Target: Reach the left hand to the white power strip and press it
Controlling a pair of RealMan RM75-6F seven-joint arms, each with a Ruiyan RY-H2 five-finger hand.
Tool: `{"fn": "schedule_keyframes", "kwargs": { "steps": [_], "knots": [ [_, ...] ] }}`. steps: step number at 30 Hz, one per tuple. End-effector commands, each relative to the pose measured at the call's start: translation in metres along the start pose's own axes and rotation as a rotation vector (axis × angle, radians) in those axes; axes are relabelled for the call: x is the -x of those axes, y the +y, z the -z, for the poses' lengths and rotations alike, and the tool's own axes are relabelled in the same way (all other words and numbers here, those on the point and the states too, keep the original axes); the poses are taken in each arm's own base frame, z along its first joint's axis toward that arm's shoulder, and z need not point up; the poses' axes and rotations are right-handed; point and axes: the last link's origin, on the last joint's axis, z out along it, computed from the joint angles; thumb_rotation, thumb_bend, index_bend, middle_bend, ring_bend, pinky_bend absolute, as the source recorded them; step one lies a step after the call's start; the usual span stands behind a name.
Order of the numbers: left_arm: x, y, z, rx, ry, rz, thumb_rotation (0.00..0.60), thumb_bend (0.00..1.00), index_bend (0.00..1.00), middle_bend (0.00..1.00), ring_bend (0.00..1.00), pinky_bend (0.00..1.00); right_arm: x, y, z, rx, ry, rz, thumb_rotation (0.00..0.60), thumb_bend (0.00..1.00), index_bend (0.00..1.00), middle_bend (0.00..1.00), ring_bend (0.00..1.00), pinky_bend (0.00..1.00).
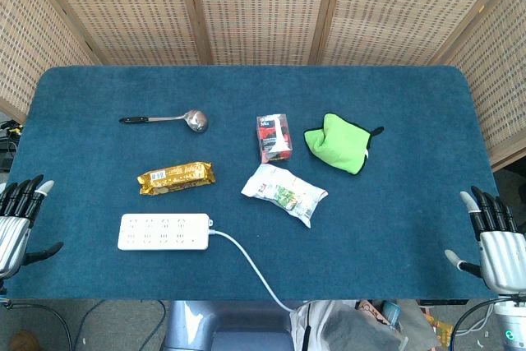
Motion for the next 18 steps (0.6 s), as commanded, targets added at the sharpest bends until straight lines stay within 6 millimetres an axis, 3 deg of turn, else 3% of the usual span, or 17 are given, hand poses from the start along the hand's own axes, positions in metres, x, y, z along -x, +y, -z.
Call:
{"fn": "schedule_keyframes", "kwargs": {
  "steps": [1, 8, 9, 10, 11, 12, 13, 15, 16, 18],
  "knots": [
    [0.0, 0.0, 0.0, 0.0, 0.0, 0.0, 0.6, 0.0, 0.0, 0.0, 0.0, 0.0, 0.0, 0.0, 0.0, 0.0, 0.0, 0.0, 0.6, 0.0, 0.0, 0.0, 0.0, 0.0],
    [-0.001, 0.007, -0.002, 0.047, 0.039, 0.041, 0.6, 0.0, 0.0, 0.01, 0.0, 0.0, 0.0, -0.001, 0.0, -0.001, -0.004, -0.002, 0.6, 0.0, 0.0, 0.0, 0.0, 0.0],
    [-0.002, 0.008, -0.003, 0.054, 0.055, 0.049, 0.6, 0.01, 0.0, 0.15, 0.09, 0.07, 0.0, -0.001, 0.0, 0.0, -0.003, -0.003, 0.6, 0.0, 0.0, 0.0, 0.0, 0.0],
    [-0.003, 0.011, -0.004, 0.065, 0.084, 0.062, 0.6, 0.05, 0.0, 0.38, 0.29, 0.25, -0.001, -0.001, 0.0, 0.003, -0.003, -0.003, 0.6, 0.0, 0.0, 0.0, 0.0, 0.0],
    [0.001, 0.014, -0.004, 0.075, 0.085, 0.082, 0.6, 0.15, 0.0, 0.64, 0.54, 0.49, -0.001, 0.0, 0.0, 0.006, -0.003, -0.005, 0.6, 0.0, 0.0, 0.0, 0.0, 0.0],
    [0.005, 0.019, -0.004, 0.093, 0.068, 0.111, 0.6, 0.24, 0.0, 0.8, 0.71, 0.67, -0.001, 0.0, -0.001, 0.009, -0.003, -0.005, 0.6, 0.0, 0.0, 0.0, 0.0, 0.0],
    [0.01, 0.025, -0.004, 0.121, 0.039, 0.149, 0.6, 0.42, 0.0, 0.92, 0.87, 0.86, -0.002, 0.001, -0.001, 0.013, -0.003, -0.007, 0.6, 0.0, 0.0, 0.0, 0.0, 0.0],
    [0.019, 0.035, -0.005, 0.156, -0.027, 0.174, 0.6, 0.72, 0.0, 1.0, 0.98, 0.99, -0.001, 0.002, -0.001, 0.016, -0.005, -0.009, 0.6, 0.0, 0.0, 0.0, 0.0, 0.0],
    [0.024, 0.041, -0.005, 0.177, -0.079, 0.182, 0.6, 0.86, 0.0, 1.0, 1.0, 1.0, -0.001, 0.002, -0.001, 0.016, -0.005, -0.007, 0.6, 0.0, 0.0, 0.0, 0.0, 0.0],
    [0.035, 0.059, -0.006, 0.228, -0.233, 0.256, 0.6, 0.97, 0.0, 1.0, 1.0, 1.0, -0.001, 0.002, -0.002, 0.015, -0.009, -0.008, 0.6, 0.0, 0.0, 0.0, 0.0, 0.0]
  ]
}}
